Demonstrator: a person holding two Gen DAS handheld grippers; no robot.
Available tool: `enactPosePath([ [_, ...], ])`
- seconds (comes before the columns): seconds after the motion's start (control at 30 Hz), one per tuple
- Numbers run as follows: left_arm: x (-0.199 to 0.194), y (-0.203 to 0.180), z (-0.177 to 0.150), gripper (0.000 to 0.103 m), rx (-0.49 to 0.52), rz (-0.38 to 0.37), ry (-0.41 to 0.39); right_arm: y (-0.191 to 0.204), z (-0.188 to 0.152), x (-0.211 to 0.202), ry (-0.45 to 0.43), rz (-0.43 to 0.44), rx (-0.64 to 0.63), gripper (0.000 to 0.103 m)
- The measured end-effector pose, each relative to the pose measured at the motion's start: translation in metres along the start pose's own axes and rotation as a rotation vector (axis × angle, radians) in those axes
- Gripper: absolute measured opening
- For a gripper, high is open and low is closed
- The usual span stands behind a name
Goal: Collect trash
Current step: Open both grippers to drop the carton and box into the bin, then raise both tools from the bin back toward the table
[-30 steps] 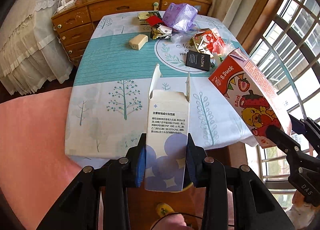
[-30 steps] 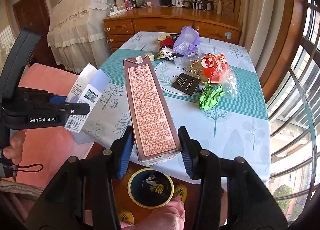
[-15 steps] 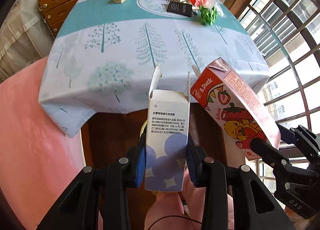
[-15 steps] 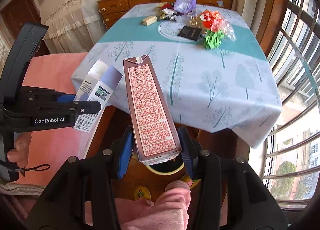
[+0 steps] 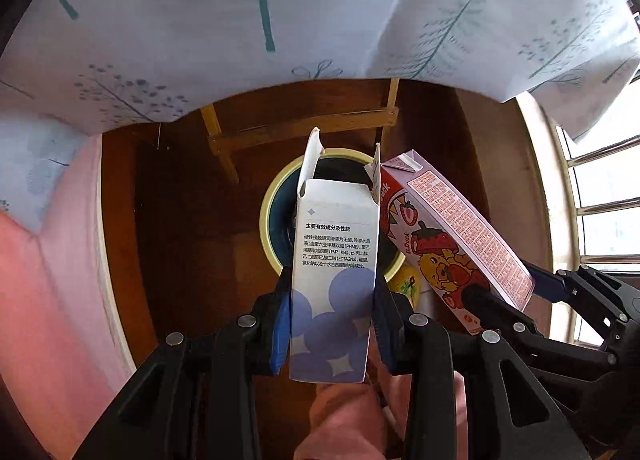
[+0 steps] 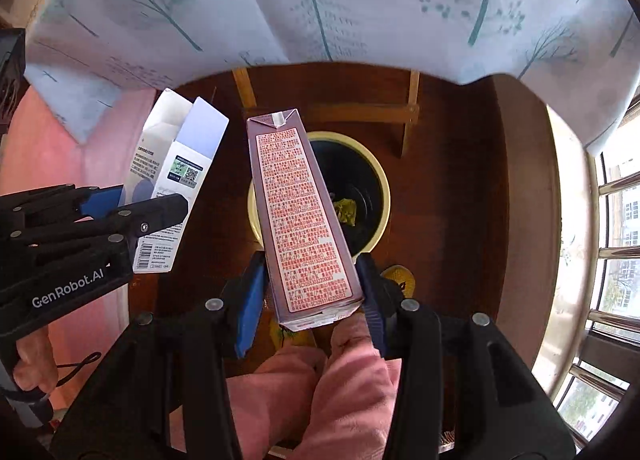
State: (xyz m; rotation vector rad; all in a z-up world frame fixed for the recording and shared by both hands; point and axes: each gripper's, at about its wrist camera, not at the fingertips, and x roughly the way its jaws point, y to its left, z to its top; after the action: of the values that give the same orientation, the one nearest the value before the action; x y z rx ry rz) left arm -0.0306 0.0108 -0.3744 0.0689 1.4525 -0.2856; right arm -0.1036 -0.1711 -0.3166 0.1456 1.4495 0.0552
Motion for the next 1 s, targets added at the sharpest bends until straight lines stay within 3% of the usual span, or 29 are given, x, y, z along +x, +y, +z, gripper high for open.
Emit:
enactPosePath([
  [0.2,0.073,0.01,0.006,0.035,-0.019,0.031,0.013,-0.016,-0.004,0.085,0.035,0.003,0.033,0.042],
  [0.3,0.098,0.016,0.009,0.036,-0.037,0.009,0.033,-0.019,-0.002,0.114,0.03,0.01,0.036,0.042],
  [0.37,0.11,0.014,0.015,0.046,-0.039,-0.01,0.06,-0.022,0.005,0.129,0.03,0.023,0.044,0.043],
  [0.4,0.114,0.017,0.017,0.064,-0.039,-0.016,0.075,-0.023,0.008,0.135,0.03,0.034,0.05,0.043],
  [0.43,0.117,0.017,0.018,0.075,-0.044,0.007,0.079,-0.025,0.014,0.139,0.027,0.038,0.055,0.043],
  [0.47,0.119,0.015,0.02,0.077,-0.048,0.017,0.084,-0.026,0.016,0.142,0.025,0.028,0.057,0.044],
  [0.57,0.118,0.014,0.027,0.077,-0.068,-0.002,0.078,-0.033,0.024,0.145,0.013,0.003,0.074,0.06],
  [0.8,0.09,0.028,0.028,0.077,-0.109,-0.017,0.057,-0.047,0.034,0.125,0.013,0.03,0.104,0.061],
  [1.0,0.016,0.024,0.026,0.077,-0.126,-0.034,0.013,-0.043,0.041,0.072,0.005,0.037,0.113,0.061],
])
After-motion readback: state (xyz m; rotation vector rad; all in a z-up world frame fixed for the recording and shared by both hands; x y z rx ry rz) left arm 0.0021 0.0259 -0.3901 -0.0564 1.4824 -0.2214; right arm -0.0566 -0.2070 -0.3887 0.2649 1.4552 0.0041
